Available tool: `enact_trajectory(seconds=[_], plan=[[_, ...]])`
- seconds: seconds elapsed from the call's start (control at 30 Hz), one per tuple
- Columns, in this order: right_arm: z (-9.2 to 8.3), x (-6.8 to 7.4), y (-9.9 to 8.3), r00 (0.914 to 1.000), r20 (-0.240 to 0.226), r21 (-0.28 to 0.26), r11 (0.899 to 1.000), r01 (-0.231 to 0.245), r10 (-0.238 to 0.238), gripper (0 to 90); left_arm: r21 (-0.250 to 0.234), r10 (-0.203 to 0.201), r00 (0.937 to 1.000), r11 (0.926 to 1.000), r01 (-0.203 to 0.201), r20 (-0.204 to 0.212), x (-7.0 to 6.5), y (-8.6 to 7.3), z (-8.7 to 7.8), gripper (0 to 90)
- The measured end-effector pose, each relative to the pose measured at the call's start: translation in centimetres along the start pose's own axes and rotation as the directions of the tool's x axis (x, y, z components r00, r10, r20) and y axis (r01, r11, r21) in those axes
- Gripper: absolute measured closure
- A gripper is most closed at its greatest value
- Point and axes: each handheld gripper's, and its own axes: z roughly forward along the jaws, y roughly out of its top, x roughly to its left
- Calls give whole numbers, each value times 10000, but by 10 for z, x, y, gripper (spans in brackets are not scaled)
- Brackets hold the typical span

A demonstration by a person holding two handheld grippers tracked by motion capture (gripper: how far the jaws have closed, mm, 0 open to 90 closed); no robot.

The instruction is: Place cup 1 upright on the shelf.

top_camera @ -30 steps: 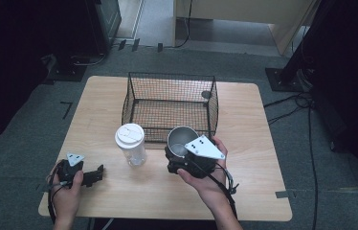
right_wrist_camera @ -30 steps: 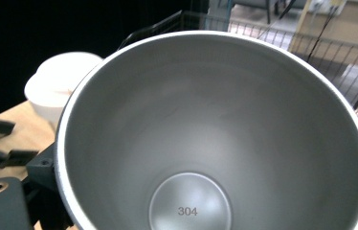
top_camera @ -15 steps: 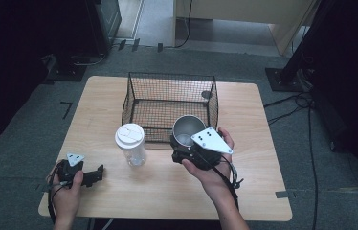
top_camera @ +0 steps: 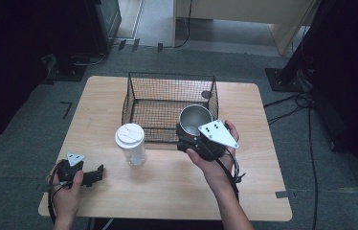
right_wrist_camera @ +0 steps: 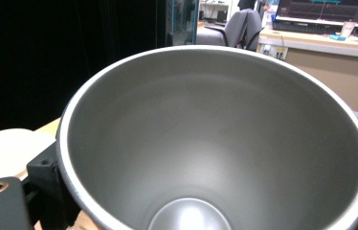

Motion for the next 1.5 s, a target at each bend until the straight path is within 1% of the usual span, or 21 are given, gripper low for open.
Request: enact_trajectory(seconds=[0.1, 0.2, 0.27, 0.3, 0.43, 0.63, 0.67, 0.73, 0.8, 0.87, 1.0, 1.03, 1.07, 1.13, 1.17, 1.2, 1.23, 1.33, 1.47, 1.5], plan=[[3, -1, 3, 9999, 69, -216, 9997, 120, -119, 75, -2, -2, 10000, 10000, 2, 0, 0, 0, 0, 0], [5, -2, 5, 9999, 88, -315, 9994, 128, -125, 75, 8, 11, 10000, 10000, -11, -2, 0, 0, 0, 0], [7, -3, 8, 9998, 169, -525, 9985, 123, -114, 75, 7, 8, 10000, 10000, -8, -1, 0, 0, 0, 0], [7, -3, 8, 9998, 169, -525, 9985, 123, -114, 75, 8, 9, 10000, 10000, -9, -2, 0, 0, 0, 0], [14, -7, 12, 9994, 321, -716, 9973, 156, -133, 75, -1, -2, 10000, 10000, 2, 0, 0, 0, 0, 0], [24, -10, 14, 9993, 383, -738, 9973, 44, -16, 75, 8, 10, 10000, 10000, -10, -1, 0, 0, 0, 0], [29, -11, 14, 9991, 420, -698, 9975, 65, -36, 75, 2, 2, 10000, 10000, -2, -1, 0, 0, 0, 0], [31, -12, 14, 9991, 433, -707, 9975, 83, -52, 75, 9, 10, 10000, 10000, -10, 0, 0, 0, 0, 0], [39, -14, 13, 9982, 594, -677, 9977, 78, -37, 75, 0, 1, 10000, 10000, -1, 0, 0, 0, 0, 0], [41, -15, 13, 9977, 670, -685, 9976, 81, -35, 75, 8, 9, 10000, 10000, -9, -1, 0, 0, 0, 0], [50, -21, 14, 9959, 900, -715, 9974, 116, -52, 75, -7, 2, 10000, 10000, -2, -2, 0, 0, 0, 0], [55, -24, 14, 9950, 996, -708, 9975, 83, -12, 75, -5, 5, 10000, 10000, -5, -4, 0, 0, 0, 0], [55, -24, 14, 9950, 996, -708, 9975, 83, -12, 75, -9, 1, 10000, 10000, -1, -5, 0, 0, 0, 0], [63, -29, 15, 9940, 1096, -680, 9977, 50, 25, 75, -4, 3, 10000, 10000, -3, -3, 0, 0, 0, 0], [63, -29, 15, 9940, 1096, -680, 9977, 50, 25, 75, 0, 7, 10000, 10000, -7, -5, 0, 0, 0, 0], [65, -30, 15, 9937, 1122, -645, 9979, 48, 24, 75, 0, 3, 10000, 10000, -3, -2, 0, 0, 0, 0], [72, -34, 15, 9933, 1157, -605, 9982, 7, 64, 75, 4, 8, 10000, 10000, -8, -2, 0, 0, 0, 0], [77, -37, 14, 9931, 1165, -567, 9984, -29, 95, 75, -5, 9, 10000, 10000, -9, -6, 0, 0, 0, 1], [88, -42, 13, 9928, 1173, -424, 9989, -202, 250, 75, -12, -4, 10000, 10000, 4, -3, 0, 0, 0, 0], [90, -43, 13, 9922, 1223, -397, 9991, -177, 224, 75, -8, 4, 10000, 10000, -4, -4, 0, 0, 0, 0]])
